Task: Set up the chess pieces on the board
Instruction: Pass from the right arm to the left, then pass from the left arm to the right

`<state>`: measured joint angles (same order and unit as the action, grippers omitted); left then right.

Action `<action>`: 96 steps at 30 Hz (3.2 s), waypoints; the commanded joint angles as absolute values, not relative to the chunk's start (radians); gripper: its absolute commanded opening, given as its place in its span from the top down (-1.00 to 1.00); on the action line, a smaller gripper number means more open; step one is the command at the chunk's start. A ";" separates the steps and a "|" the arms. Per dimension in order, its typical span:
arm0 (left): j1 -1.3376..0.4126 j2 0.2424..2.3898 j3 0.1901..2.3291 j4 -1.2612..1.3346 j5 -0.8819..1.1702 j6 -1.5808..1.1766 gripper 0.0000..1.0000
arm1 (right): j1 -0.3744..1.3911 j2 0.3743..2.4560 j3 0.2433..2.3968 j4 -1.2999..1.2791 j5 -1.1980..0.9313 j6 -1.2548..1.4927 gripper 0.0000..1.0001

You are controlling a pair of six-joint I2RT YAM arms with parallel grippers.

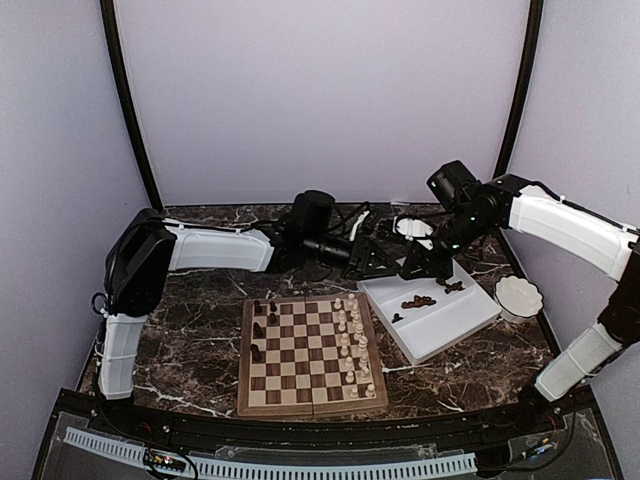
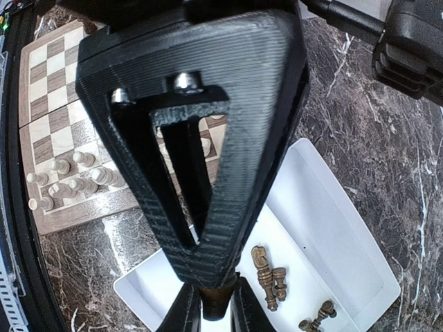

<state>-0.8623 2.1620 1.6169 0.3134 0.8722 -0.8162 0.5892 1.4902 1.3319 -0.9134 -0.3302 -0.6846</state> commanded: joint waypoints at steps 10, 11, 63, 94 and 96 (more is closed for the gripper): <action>-0.867 2.054 1.495 0.666 0.825 -0.851 0.88 | 0.273 1.391 1.402 -0.743 -0.806 -0.383 0.01; -0.867 2.039 1.474 0.715 0.816 -0.850 0.88 | 0.227 1.385 1.365 -0.680 -0.904 -0.298 -0.01; -0.887 2.073 1.478 0.913 0.728 -0.818 0.91 | 0.283 1.474 1.076 -0.043 -1.401 0.439 0.01; -0.758 1.611 1.160 0.416 0.423 -0.472 -0.21 | 0.435 1.500 1.445 -0.759 -0.623 -0.353 0.90; -0.696 1.527 1.102 0.330 0.386 -0.447 -0.21 | 0.505 1.512 1.476 -0.796 -0.526 -0.421 0.90</action>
